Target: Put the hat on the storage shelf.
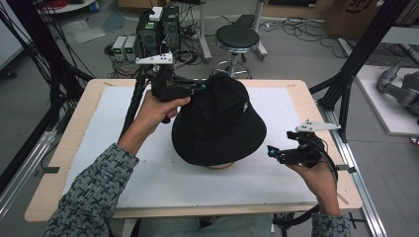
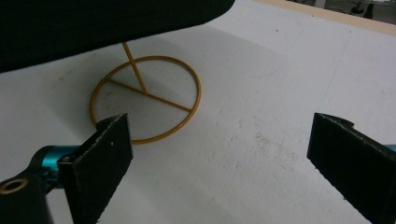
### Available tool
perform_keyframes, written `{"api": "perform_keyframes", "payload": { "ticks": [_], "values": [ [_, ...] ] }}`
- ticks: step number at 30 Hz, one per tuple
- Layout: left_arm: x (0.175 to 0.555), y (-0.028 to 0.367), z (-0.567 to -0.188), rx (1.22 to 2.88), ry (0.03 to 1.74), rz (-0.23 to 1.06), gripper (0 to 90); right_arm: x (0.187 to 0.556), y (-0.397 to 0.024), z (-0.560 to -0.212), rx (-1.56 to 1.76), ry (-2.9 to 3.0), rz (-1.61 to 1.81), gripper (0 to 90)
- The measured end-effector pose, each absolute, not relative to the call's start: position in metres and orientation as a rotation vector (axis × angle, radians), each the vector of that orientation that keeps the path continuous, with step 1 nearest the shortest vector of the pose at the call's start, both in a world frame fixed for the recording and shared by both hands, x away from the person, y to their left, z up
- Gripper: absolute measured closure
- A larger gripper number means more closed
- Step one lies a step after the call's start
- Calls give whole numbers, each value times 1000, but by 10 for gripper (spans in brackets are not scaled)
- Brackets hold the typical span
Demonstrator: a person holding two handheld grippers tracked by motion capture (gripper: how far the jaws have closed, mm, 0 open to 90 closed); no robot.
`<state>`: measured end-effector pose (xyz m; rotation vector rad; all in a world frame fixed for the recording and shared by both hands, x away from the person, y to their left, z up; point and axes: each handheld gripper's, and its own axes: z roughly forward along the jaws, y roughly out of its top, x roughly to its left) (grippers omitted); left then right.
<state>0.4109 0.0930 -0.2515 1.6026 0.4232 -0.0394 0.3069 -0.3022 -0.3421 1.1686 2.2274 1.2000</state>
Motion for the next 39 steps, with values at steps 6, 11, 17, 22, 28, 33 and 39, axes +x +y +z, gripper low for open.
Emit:
{"api": "perform_keyframes", "payload": {
  "ticks": [6,11,17,22,28,33,39],
  "values": [
    [412,93,-257,1606,428,-46,843,307,-303,-342,1168,2225,1201,65],
    [411,93,-259,1613,423,-46,838,307,-303,-343,1168,2228,1200,65],
    [409,93,-265,1631,419,-30,819,307,-303,-343,1174,2227,1203,65],
    [408,91,-268,1641,416,-27,798,307,-304,-343,1170,2227,1201,65],
    [409,91,-271,1648,405,-36,762,307,-305,-343,1176,2224,1204,65],
    [411,92,-272,1645,406,-52,722,307,-305,-343,1183,2224,1203,65],
    [413,96,-271,1631,409,-56,696,307,-305,-343,1182,2225,1202,65]
  ]
}}
